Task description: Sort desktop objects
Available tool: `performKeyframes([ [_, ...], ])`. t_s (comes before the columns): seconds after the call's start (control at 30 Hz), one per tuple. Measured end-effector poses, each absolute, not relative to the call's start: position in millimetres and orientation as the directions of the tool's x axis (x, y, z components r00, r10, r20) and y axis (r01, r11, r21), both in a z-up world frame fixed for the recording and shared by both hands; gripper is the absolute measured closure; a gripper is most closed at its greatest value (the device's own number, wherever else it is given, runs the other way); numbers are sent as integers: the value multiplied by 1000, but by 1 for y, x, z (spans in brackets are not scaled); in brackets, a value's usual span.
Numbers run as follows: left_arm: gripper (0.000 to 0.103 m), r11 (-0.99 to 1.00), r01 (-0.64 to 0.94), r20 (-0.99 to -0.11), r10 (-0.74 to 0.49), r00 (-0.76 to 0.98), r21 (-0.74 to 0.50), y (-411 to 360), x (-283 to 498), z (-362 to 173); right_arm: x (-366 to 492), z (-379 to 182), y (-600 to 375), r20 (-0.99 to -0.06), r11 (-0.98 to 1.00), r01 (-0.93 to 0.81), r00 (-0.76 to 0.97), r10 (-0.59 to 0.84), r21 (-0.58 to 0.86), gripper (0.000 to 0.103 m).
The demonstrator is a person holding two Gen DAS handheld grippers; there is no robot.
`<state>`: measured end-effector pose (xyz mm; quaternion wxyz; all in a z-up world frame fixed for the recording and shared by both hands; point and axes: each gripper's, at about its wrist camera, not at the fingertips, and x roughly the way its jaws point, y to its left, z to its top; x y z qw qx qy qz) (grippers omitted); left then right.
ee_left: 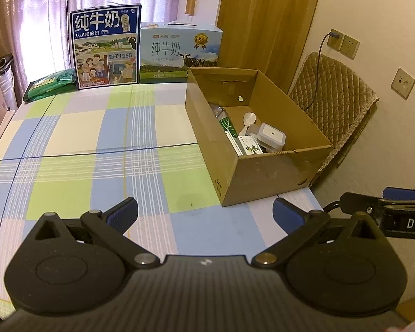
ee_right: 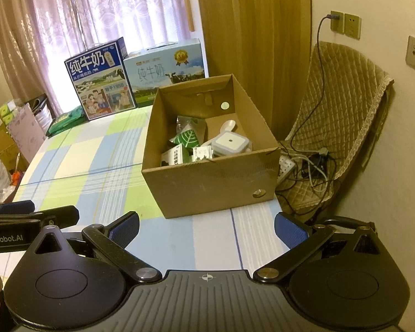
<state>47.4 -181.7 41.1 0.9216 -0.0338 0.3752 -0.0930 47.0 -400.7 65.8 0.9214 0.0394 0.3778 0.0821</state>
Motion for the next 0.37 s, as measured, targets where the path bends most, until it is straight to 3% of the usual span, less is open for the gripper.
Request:
performKeyframes([
  [0.37,1,979,174,-662,-202,722,-109,-186,43,41,48,66,-402,-690,983,-118,701,182,140,2],
])
